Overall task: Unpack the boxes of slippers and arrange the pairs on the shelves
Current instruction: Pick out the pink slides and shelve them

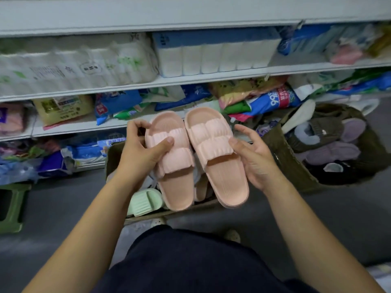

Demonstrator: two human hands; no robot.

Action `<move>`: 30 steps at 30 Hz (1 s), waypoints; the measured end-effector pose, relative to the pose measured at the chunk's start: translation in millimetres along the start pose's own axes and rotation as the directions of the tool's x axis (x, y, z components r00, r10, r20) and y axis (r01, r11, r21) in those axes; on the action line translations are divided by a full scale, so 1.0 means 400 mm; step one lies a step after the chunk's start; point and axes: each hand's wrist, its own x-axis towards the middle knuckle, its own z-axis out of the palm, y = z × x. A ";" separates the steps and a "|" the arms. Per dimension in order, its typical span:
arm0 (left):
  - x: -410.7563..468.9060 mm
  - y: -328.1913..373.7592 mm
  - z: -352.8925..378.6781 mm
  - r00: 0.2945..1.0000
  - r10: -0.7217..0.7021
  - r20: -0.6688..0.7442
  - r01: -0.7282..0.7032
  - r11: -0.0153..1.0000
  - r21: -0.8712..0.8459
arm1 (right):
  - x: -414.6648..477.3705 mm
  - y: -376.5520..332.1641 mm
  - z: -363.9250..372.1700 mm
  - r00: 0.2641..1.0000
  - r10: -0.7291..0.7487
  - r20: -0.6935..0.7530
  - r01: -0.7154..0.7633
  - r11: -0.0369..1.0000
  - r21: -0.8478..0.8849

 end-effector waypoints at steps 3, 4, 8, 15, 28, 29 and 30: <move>-0.028 0.046 0.106 0.996 -0.035 0.079 0.038 0.999 -0.033 | -0.001 -0.090 -0.126 0.997 -0.044 0.064 0.047 0.998 -0.040; -0.035 0.064 0.142 0.993 -0.030 0.113 0.030 1.000 -0.002 | -0.002 -0.118 -0.168 0.994 -0.057 0.095 0.064 0.996 -0.066; -0.063 0.125 0.263 0.973 0.053 0.223 -0.091 0.982 0.165 | -0.003 -0.214 -0.306 0.977 -0.067 0.203 0.102 0.981 -0.163; -0.128 0.181 0.339 0.997 0.043 0.060 -0.063 0.922 0.383 | 0.013 -0.280 -0.358 0.921 -0.026 0.389 0.141 0.952 -0.272; -0.110 0.163 0.168 0.995 0.086 0.040 -0.095 0.882 0.462 | 0.077 -0.246 -0.154 0.886 -0.013 0.463 0.267 0.831 -0.488; -0.095 0.154 0.147 0.993 0.114 -0.020 -0.093 0.888 0.451 | 0.082 -0.237 -0.129 0.910 -0.122 0.395 0.334 0.781 -0.528; -0.078 0.143 0.125 0.987 0.132 -0.093 -0.081 0.903 0.422 | 0.088 -0.227 -0.107 0.917 -0.249 0.311 0.388 0.735 -0.556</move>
